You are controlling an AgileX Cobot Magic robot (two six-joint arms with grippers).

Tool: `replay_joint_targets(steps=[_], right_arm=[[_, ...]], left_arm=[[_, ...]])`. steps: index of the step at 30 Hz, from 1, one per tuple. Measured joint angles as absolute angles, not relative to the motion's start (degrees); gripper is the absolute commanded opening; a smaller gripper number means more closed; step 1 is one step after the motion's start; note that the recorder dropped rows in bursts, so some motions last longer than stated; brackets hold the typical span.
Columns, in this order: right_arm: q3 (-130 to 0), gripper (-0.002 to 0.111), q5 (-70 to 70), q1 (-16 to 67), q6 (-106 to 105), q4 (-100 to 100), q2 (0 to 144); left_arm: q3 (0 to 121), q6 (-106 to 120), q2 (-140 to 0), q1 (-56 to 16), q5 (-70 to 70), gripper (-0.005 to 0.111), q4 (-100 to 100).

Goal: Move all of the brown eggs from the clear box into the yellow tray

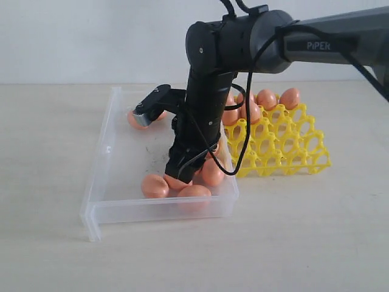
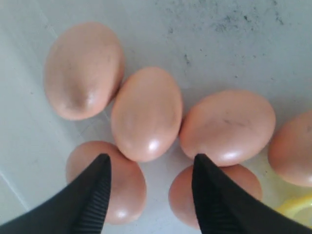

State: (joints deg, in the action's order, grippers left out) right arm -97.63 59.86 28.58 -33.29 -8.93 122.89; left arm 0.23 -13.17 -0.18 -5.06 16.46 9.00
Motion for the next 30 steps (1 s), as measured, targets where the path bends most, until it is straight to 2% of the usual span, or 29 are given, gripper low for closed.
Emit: replay_joint_targets(steps=[1, 3, 17, 23, 30], right_arm=[[-97.6, 0.063, 59.7, 28.6, -34.5, -9.8, 122.9], [-97.6, 0.068, 59.5, 28.6, -35.8, -11.2, 122.9], [-98.6, 0.066, 55.0, 33.1, -33.8, -5.2, 125.6], [-99.4, 0.064, 55.3, 33.1, -27.6, 3.7, 126.7], [-99.6, 0.062, 53.9, 33.1, -27.3, 3.1, 126.7]], left_arm=[[0.2, -13.2, -0.2, -5.1, 16.5, 0.004, 9.0], [0.2, -13.2, -0.2, -5.1, 16.5, 0.004, 9.0], [0.2, -13.2, -0.2, -5.1, 16.5, 0.004, 9.0], [0.2, -13.2, -0.2, -5.1, 16.5, 0.004, 9.0], [0.2, -13.2, -0.2, -5.1, 16.5, 0.004, 9.0]])
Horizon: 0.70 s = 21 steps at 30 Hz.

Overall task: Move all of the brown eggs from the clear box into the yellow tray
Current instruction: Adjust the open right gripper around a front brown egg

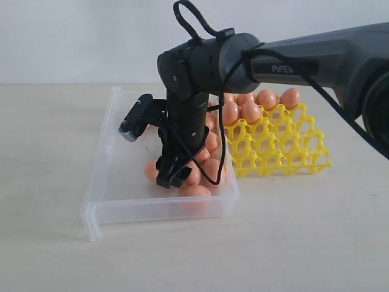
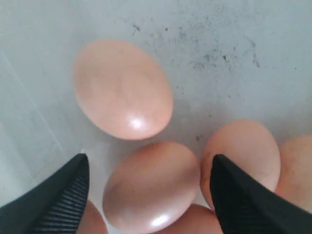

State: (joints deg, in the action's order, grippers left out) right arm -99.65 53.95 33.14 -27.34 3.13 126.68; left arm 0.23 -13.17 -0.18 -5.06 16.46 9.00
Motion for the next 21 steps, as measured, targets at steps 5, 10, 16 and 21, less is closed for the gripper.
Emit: replay_joint_targets(steps=[5, 10, 16, 21], right_arm=[[-99.7, 0.062, 53.4, 33.1, -23.1, 2.0, 126.7], [-99.9, 0.062, 53.4, 31.6, -11.0, 1.5, 126.7], [-99.9, 0.062, 53.8, 30.6, -7.3, 1.2, 126.7], [-99.9, 0.062, 53.8, 30.6, -3.8, 0.0, 126.7]], left_arm=[[0.2, -13.2, -0.2, -5.1, 16.5, 0.004, 9.0], [0.2, -13.2, -0.2, -5.1, 16.5, 0.004, 9.0], [0.2, -13.2, -0.2, -5.1, 16.5, 0.004, 9.0], [0.2, -13.2, -0.2, -5.1, 16.5, 0.004, 9.0]])
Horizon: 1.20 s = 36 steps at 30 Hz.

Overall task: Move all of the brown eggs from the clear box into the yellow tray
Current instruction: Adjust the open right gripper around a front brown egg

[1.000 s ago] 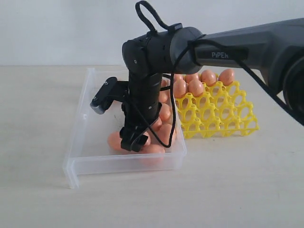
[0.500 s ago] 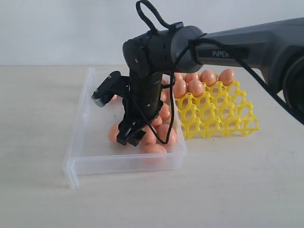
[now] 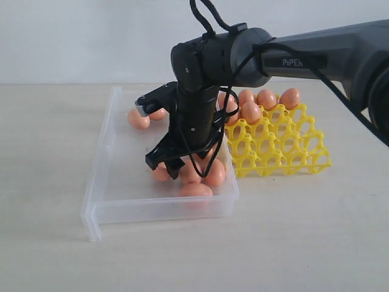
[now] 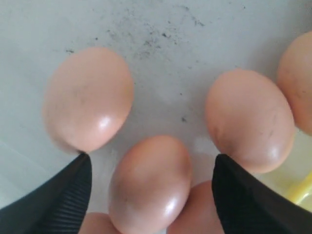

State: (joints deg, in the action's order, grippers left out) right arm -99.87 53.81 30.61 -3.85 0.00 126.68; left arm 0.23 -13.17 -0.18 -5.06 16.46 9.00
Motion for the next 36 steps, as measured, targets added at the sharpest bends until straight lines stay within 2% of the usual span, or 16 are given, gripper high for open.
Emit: replay_joint_targets(steps=[16, 23, 25, 28, 33, 34, 36], right_arm=[[-99.9, 0.062, 54.6, 30.6, 0.0, -0.6, 126.7], [-99.9, 0.045, 54.3, 30.6, 0.9, -0.6, 126.7], [-99.9, 0.047, 54.0, 30.6, 1.7, -0.6, 126.7], [-99.9, 0.060, 53.6, 30.6, 2.5, -0.6, 126.7], [-99.9, 0.059, 54.4, 30.6, 4.1, -0.5, 126.7], [-99.9, 0.058, 54.4, 30.6, 5.1, -0.5, 126.7], [-99.9, 0.041, 54.4, 30.6, 6.3, -0.5, 126.7]], left_arm=[[0.2, -13.2, -0.2, -5.1, 16.5, 0.004, 9.0], [0.2, -13.2, -0.2, -5.1, 16.5, 0.004, 9.0], [0.2, -13.2, -0.2, -5.1, 16.5, 0.004, 9.0], [0.2, -13.2, -0.2, -5.1, 16.5, 0.004, 9.0], [0.2, -13.2, -0.2, -5.1, 16.5, 0.004, 9.0], [0.2, -13.2, -0.2, -5.1, 16.5, 0.004, 9.0], [0.2, -13.2, -0.2, -5.1, 16.5, 0.004, 9.0]])
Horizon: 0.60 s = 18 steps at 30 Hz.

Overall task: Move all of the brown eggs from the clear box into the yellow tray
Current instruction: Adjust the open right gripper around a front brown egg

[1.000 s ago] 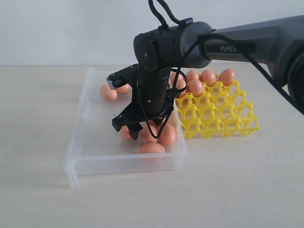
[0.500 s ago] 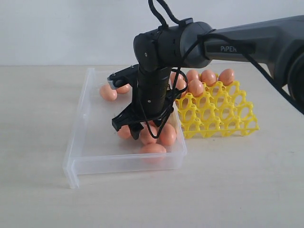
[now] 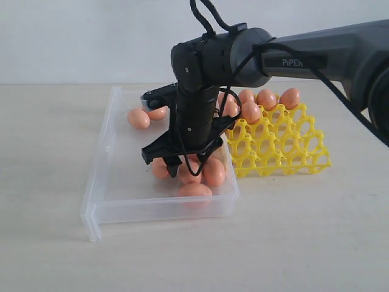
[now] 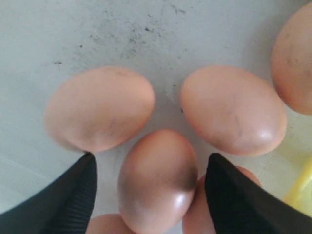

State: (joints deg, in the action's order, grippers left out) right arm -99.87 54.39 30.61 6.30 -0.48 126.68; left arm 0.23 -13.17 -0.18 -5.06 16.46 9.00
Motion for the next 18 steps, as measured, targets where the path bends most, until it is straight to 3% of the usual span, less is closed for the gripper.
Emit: replay_joint_targets(steps=[4, 18], right_arm=[[-99.9, -0.001, 54.6, 30.6, 8.0, 0.0, 126.7], [-95.3, 0.003, 41.6, 30.6, 0.0, 0.0, 126.7]], left_arm=[[0.2, -13.2, -0.2, -5.1, 16.5, 0.004, 9.0], [0.2, -13.2, -0.2, -5.1, 16.5, 0.004, 9.0]])
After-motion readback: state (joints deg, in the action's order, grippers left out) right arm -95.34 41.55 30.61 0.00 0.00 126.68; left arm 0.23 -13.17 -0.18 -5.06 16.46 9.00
